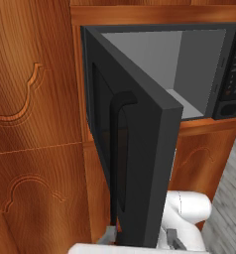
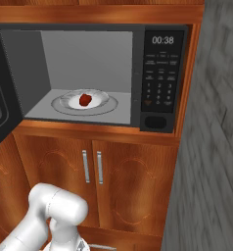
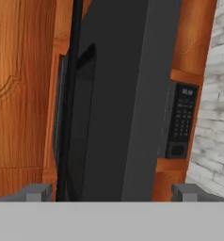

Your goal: Pick the bell pepper from the counter and place it in the microwave. Then turn on the microwave.

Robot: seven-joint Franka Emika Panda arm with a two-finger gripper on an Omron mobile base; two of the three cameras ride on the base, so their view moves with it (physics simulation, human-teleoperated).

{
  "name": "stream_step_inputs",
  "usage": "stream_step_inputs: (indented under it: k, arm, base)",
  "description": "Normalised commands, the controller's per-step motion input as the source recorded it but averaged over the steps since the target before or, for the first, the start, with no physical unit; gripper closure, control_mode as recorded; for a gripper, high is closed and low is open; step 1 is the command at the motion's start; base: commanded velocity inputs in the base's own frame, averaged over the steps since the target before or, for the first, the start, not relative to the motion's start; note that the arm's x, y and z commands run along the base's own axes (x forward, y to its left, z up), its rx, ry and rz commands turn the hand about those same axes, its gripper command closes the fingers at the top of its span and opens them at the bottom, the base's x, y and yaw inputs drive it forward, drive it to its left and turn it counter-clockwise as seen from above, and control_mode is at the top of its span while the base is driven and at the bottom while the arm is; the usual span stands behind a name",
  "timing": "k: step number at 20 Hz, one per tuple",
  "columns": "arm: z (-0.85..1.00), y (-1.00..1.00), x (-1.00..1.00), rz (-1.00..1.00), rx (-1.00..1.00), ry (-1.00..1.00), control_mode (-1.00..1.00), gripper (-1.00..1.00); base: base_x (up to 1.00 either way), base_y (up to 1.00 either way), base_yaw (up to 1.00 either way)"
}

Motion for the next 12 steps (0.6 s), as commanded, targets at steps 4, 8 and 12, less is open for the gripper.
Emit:
stream_step_inputs:
  k: [4, 8, 12]
  arm:
    - [-0.13, 0.27, 0.02, -0.04, -0.02, -0.02, -1.00, -1.00]
    - [-0.10, 0.17, 0.06, -0.06, -0.01, -0.01, -1.00, -1.00]
    - [-0.10, 0.06, 0.23, -0.07, 0.00, 0.00, -1.00, -1.00]
  base:
    - [0.00, 0.00, 0.00]
    - [0.00, 0.00, 0.00]
    - [0.00, 0.00, 0.00]
